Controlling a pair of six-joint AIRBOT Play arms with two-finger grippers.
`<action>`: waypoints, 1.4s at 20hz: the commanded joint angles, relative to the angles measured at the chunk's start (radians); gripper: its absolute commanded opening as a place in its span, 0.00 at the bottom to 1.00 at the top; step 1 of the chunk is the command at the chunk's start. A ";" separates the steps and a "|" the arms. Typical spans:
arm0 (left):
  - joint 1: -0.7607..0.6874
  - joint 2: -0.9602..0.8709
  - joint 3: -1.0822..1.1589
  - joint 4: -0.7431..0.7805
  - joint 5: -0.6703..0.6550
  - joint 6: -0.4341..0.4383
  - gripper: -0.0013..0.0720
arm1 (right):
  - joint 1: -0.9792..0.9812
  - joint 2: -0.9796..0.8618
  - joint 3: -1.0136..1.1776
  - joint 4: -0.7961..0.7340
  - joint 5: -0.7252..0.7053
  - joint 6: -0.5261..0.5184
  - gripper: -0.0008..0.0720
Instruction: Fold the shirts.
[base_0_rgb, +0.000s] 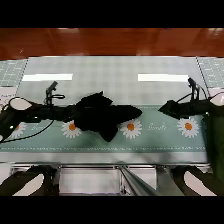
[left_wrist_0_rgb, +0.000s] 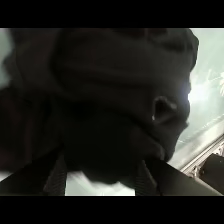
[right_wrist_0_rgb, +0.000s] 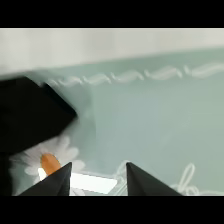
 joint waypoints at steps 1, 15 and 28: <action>-0.090 -0.151 0.038 -0.096 0.126 0.138 0.54 | 0.001 0.029 -0.117 0.046 -0.013 -0.025 0.57; -0.029 -0.138 0.171 -0.060 -0.037 0.185 0.04 | 0.249 -0.363 0.077 0.291 -0.148 -0.079 0.57; 0.012 -0.122 0.227 -0.063 -0.002 0.164 0.04 | 0.330 -0.445 0.353 0.194 0.025 -0.107 0.04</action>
